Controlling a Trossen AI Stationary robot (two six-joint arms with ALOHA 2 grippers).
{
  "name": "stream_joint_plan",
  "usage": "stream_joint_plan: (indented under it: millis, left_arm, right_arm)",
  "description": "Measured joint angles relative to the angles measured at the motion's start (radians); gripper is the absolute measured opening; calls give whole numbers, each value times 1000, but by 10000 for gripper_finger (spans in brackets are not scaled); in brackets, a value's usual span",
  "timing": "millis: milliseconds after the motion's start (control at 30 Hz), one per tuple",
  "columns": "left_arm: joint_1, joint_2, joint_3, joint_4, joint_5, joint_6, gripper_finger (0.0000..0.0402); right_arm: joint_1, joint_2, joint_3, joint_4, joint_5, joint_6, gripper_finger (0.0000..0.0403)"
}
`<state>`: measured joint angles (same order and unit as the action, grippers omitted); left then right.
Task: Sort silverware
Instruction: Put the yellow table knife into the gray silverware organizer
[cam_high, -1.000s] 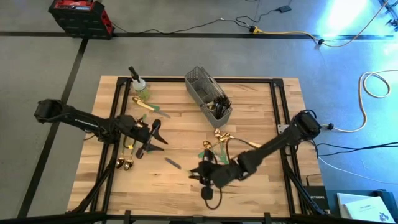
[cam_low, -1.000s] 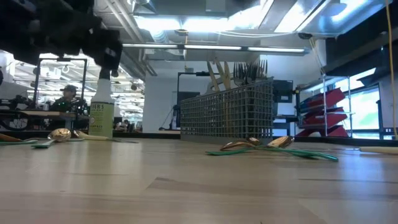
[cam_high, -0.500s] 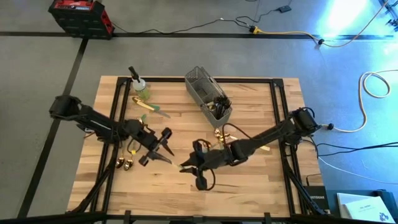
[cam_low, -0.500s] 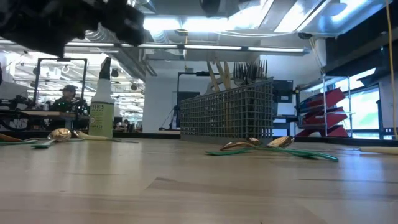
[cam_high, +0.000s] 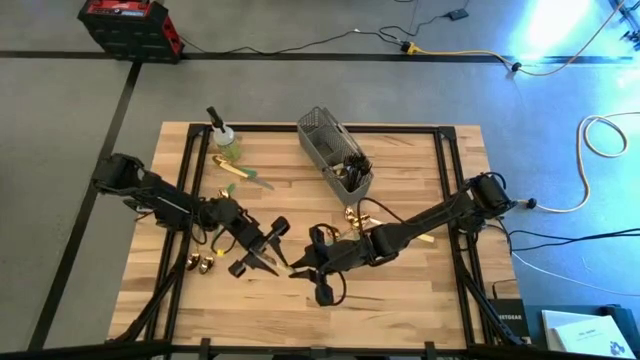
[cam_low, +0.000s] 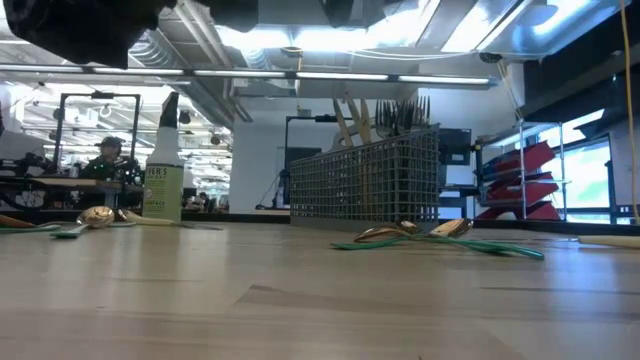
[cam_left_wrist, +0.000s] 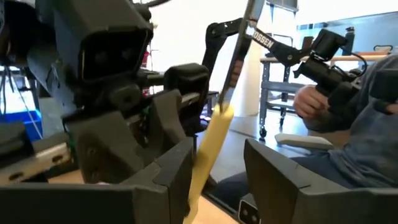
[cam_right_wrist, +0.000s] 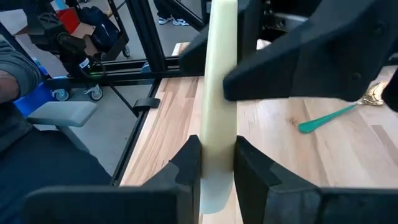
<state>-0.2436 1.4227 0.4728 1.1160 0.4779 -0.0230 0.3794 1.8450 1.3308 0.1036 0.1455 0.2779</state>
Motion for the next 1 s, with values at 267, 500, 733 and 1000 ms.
stream_joint_plan:
  millis: [267,500,733,1000]
  left_arm:
    - [-1,0,2,3,-15,34,129]
    - [-5,0,2,48,-17,27,126]
    - [-5,0,2,46,-41,34,41]
    - [-5,0,2,45,-46,47,15]
  right_arm:
    - [-1,0,0,-3,2,1,46]
    - [-1,1,0,-3,2,1,46]
    - [0,1,0,-2,2,3,46]
    - [0,2,0,-1,0,5,46]
